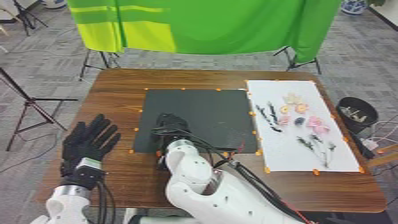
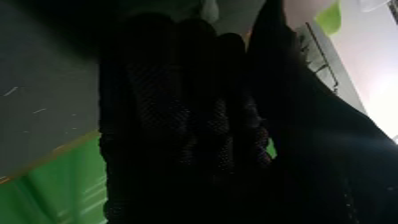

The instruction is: Arrange flowers

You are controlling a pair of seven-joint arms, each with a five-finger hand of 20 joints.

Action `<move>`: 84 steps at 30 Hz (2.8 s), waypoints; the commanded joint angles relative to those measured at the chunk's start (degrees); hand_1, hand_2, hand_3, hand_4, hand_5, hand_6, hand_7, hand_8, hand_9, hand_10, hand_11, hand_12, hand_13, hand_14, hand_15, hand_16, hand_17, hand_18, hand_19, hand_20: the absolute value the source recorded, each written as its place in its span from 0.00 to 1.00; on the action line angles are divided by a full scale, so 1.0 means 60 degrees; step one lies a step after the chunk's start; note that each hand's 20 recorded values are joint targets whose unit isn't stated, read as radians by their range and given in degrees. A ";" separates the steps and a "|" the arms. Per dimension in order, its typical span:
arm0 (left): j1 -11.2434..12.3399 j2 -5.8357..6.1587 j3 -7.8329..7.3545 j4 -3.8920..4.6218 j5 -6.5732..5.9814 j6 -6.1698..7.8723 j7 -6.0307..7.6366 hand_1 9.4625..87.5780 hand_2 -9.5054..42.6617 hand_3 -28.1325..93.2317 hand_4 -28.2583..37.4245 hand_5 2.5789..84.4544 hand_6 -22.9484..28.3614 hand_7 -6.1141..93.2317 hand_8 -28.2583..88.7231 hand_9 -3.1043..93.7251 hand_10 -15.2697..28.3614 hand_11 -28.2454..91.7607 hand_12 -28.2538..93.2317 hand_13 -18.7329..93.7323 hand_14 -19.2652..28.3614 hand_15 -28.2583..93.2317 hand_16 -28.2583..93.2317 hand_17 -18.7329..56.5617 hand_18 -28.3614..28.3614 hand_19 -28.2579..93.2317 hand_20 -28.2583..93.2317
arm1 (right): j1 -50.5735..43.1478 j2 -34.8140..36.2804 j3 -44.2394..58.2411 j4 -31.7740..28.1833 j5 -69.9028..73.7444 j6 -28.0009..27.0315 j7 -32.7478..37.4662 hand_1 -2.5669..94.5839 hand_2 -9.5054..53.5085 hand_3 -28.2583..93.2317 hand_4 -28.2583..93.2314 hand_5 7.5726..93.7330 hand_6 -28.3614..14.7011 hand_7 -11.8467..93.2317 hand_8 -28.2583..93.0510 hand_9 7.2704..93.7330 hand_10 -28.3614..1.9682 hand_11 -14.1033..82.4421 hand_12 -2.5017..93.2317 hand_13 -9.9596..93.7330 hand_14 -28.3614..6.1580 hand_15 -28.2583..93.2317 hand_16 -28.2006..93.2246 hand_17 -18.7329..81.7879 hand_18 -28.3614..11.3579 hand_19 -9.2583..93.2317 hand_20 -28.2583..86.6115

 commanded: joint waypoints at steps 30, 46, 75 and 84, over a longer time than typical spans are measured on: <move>0.1335 -0.0555 -0.0741 -0.0537 -0.0337 0.0049 0.0661 0.28 0.43 0.81 0.02 0.54 0.65 0.19 0.18 0.41 0.71 0.46 0.34 0.41 0.77 0.62 0.18 0.17 0.80 0.59 0.37 | -0.6672 0.5603 1.0433 -0.4787 0.0388 -0.1850 0.0489 0.35 0.00 0.90 0.00 0.45 0.50 0.27 0.14 0.44 0.34 0.22 0.17 0.54 0.33 0.48 0.36 0.36 0.16 0.66 0.40; 0.1392 -0.0669 -0.0762 -0.0606 -0.0474 0.0185 0.0565 0.27 0.45 0.81 0.02 0.54 0.65 0.20 0.18 0.42 0.72 0.47 0.34 0.41 0.78 0.63 0.18 0.17 0.80 0.59 0.37 | -0.6999 0.5089 1.0453 -0.4609 0.0603 -0.3025 0.1118 0.39 0.00 0.87 0.00 0.60 0.50 0.23 0.15 0.61 0.38 0.25 0.17 0.60 0.36 0.50 0.38 0.39 0.18 0.68 0.42; 0.1333 -0.0687 -0.0701 -0.0539 -0.0493 0.0175 0.0345 0.26 0.48 0.81 0.00 0.54 0.65 0.20 0.18 0.42 0.72 0.47 0.34 0.41 0.78 0.63 0.18 0.17 0.80 0.60 0.37 | -0.6992 0.5137 0.9692 -0.5083 0.0753 -0.1270 0.1254 0.60 0.00 0.83 0.00 0.79 0.64 0.46 0.29 0.91 0.54 0.25 0.38 0.77 0.53 0.49 0.50 0.45 0.25 0.68 0.41; 0.1384 -0.0708 -0.0783 -0.0514 -0.0422 0.0193 0.0212 0.25 0.48 0.81 0.00 0.54 0.65 0.19 0.18 0.42 0.72 0.47 0.34 0.41 0.78 0.63 0.18 0.17 0.80 0.60 0.37 | -0.6448 0.5420 0.8810 -0.5430 0.0367 -0.0187 0.0914 0.59 0.00 0.84 0.00 0.79 0.63 0.47 0.30 0.92 0.56 0.25 0.39 0.78 0.52 0.50 0.50 0.46 0.24 0.68 0.40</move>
